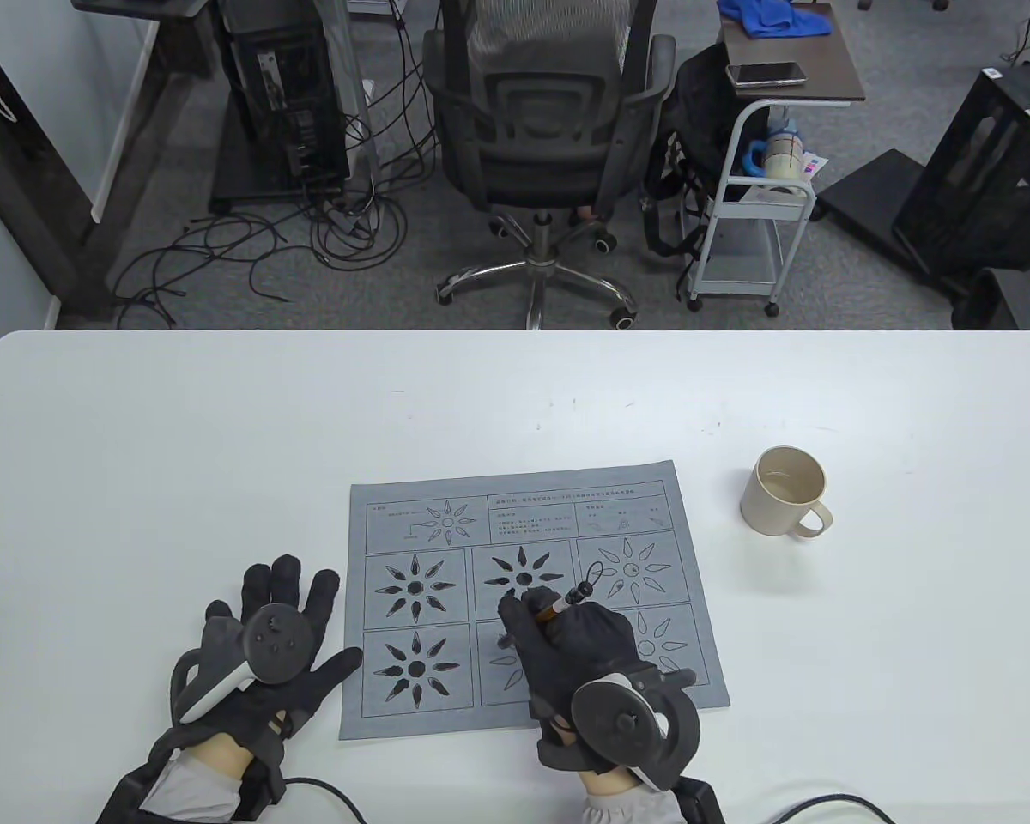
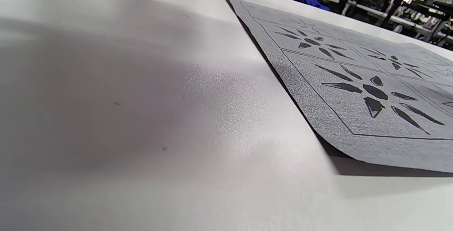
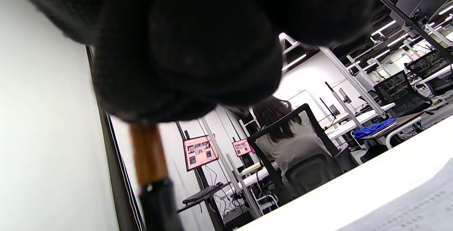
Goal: Trace patterns on water writing practice cloth with Chinese brush
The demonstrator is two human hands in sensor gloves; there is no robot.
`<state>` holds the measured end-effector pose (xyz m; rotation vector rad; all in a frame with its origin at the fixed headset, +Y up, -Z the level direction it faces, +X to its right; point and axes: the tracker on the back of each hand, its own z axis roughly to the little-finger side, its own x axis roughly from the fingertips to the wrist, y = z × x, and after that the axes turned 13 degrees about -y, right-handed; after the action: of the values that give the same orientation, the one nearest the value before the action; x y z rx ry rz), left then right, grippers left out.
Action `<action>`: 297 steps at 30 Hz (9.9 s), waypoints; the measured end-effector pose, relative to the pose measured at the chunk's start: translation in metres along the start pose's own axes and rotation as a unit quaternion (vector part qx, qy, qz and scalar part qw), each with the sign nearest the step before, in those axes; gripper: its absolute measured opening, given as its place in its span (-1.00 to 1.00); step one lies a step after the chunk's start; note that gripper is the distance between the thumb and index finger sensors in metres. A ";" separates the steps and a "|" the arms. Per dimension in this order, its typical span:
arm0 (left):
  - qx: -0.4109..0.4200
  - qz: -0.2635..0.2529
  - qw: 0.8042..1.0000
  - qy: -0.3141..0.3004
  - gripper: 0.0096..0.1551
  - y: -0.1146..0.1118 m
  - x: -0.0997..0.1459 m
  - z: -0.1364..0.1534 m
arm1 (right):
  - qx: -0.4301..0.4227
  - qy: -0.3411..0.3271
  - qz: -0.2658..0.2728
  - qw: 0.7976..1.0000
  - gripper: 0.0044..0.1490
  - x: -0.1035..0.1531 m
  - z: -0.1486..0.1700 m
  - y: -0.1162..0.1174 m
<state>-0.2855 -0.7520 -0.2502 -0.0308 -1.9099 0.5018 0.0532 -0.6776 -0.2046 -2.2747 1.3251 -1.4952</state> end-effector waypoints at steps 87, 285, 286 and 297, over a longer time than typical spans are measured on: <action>-0.002 0.032 0.999 0.032 0.01 -0.009 -0.008 0.005 | 0.068 -0.029 -0.037 0.997 -0.50 0.005 -0.007 0.013; -0.007 0.056 0.998 0.043 0.00 -0.008 -0.010 0.005 | -0.046 -0.170 -0.079 0.981 -0.57 0.019 0.004 -0.004; -0.006 0.056 0.998 0.043 0.00 -0.008 -0.010 0.005 | -0.049 -0.172 -0.079 0.981 -0.57 0.019 0.004 -0.004; -0.007 0.056 0.997 0.044 0.00 -0.008 -0.010 0.005 | -0.065 -0.179 -0.089 0.978 -0.57 0.021 0.000 -0.001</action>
<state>-0.2846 -0.7637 -0.2578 -0.1675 -1.8319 0.5548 0.0570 -0.6915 -0.1900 -2.6453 1.1707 -0.9931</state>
